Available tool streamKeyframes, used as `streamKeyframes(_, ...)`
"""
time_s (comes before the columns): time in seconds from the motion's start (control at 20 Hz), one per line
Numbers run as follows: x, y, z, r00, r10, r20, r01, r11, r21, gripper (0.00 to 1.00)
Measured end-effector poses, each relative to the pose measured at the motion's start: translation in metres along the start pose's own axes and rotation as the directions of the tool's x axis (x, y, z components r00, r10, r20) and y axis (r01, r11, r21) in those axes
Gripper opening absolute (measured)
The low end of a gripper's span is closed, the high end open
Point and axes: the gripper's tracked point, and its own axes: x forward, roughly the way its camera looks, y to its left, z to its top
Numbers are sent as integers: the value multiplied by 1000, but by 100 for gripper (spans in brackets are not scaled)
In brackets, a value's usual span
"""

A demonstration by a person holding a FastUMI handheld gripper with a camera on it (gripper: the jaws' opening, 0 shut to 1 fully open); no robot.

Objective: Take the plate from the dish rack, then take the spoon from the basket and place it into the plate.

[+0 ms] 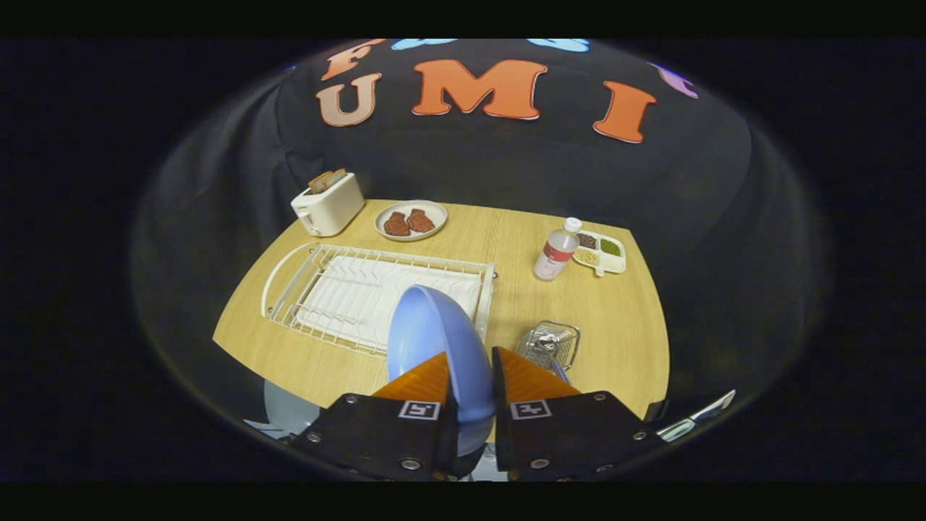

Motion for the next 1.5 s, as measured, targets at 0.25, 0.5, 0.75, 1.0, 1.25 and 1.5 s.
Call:
streamKeyframes(0.25,-1,6,-43,995,99,2,-99,994,39,21)
streamKeyframes(0.5,11,8,-86,983,182,-32,-178,979,102,21)
streamKeyframes(0.75,37,12,-126,971,235,-50,-221,955,196,21)
streamKeyframes(1.0,70,13,-156,963,264,-44,-240,925,293,21)
streamKeyframes(1.25,89,18,-163,954,300,17,-286,886,365,21)
streamKeyframes(1.5,104,-3,-165,974,220,50,-223,911,347,24)
